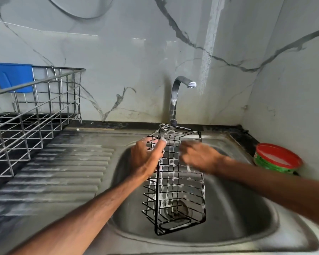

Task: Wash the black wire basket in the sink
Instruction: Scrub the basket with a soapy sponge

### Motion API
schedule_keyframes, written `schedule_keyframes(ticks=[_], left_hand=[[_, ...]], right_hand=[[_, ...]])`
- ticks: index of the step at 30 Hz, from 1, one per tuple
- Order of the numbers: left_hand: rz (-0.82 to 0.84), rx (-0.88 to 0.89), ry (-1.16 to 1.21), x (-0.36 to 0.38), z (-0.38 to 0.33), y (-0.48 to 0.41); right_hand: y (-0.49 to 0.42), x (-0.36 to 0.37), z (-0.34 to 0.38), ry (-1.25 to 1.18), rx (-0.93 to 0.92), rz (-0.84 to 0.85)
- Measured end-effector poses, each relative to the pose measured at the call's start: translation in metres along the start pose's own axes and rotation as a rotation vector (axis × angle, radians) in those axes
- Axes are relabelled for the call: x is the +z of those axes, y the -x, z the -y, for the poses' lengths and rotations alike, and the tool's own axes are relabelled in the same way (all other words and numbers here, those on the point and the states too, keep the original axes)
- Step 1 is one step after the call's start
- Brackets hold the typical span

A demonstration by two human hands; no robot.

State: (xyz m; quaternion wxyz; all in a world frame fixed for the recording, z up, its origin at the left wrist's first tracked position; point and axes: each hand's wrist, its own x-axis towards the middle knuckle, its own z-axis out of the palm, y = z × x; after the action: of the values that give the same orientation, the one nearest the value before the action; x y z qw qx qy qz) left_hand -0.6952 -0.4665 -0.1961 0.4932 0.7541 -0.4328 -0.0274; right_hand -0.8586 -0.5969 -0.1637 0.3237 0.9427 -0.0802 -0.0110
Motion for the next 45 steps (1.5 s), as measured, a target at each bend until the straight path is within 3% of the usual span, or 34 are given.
schedule_keyframes(ticks=[2, 4, 10, 12, 15, 17, 19, 21, 22, 27, 30, 33, 36, 38, 39, 41, 45], left_hand=[[-0.018, 0.014, 0.046, 0.003, 0.0, 0.0], [-0.076, 0.005, 0.086, 0.004, 0.003, -0.005], [-0.092, -0.009, 0.136, -0.003, 0.001, -0.006], [-0.093, -0.018, 0.181, -0.004, 0.005, -0.01], [-0.077, -0.027, 0.198, -0.002, 0.011, -0.014], [-0.07, -0.03, 0.198, -0.001, 0.011, -0.014], [-0.055, -0.015, 0.205, 0.0, 0.01, -0.012], [-0.036, 0.004, 0.199, -0.001, 0.008, -0.01], [-0.024, 0.01, 0.191, -0.001, 0.008, -0.009], [-0.018, 0.053, 0.115, -0.003, 0.013, -0.009], [-0.012, 0.09, -0.001, -0.004, 0.015, -0.006], [-0.047, 0.095, 0.083, -0.001, 0.014, -0.007], [-0.052, 0.082, 0.179, 0.001, 0.013, -0.01], [-0.026, 0.11, 0.171, 0.002, 0.015, -0.011], [-0.001, 0.121, 0.139, 0.003, 0.018, -0.011], [0.011, 0.137, 0.112, 0.005, 0.019, -0.01], [0.02, 0.104, 0.196, 0.005, 0.019, -0.012]], right_hand=[[-0.009, -0.008, -0.012, 0.083, 0.107, -0.081], [-0.005, -0.008, 0.002, 0.156, 0.125, -0.037], [0.023, 0.037, 0.074, -0.057, -0.143, 0.169], [0.034, 0.043, 0.082, -0.125, -0.208, 0.162], [0.031, 0.042, 0.069, -0.04, -0.282, 0.195], [0.02, 0.037, 0.051, 0.096, -0.316, 0.127], [0.004, 0.02, 0.024, 0.13, -0.195, 0.171], [-0.001, 0.023, 0.0, 0.144, 0.052, 0.042], [-0.004, 0.023, -0.006, 0.082, 0.07, 0.006], [0.027, 0.027, 0.026, 0.289, -0.114, -0.011], [0.053, 0.045, 0.052, 0.052, -0.197, 0.07], [0.063, 0.046, 0.059, -0.137, -0.254, 0.128], [0.05, 0.023, 0.046, -0.142, -0.236, 0.085], [0.038, 0.012, 0.028, -0.195, -0.072, 0.015], [0.032, 0.012, 0.017, -0.131, -0.001, -0.082], [0.028, 0.015, 0.011, 0.07, 0.01, -0.117], [0.046, 0.043, 0.048, 0.112, -0.175, -0.076]])
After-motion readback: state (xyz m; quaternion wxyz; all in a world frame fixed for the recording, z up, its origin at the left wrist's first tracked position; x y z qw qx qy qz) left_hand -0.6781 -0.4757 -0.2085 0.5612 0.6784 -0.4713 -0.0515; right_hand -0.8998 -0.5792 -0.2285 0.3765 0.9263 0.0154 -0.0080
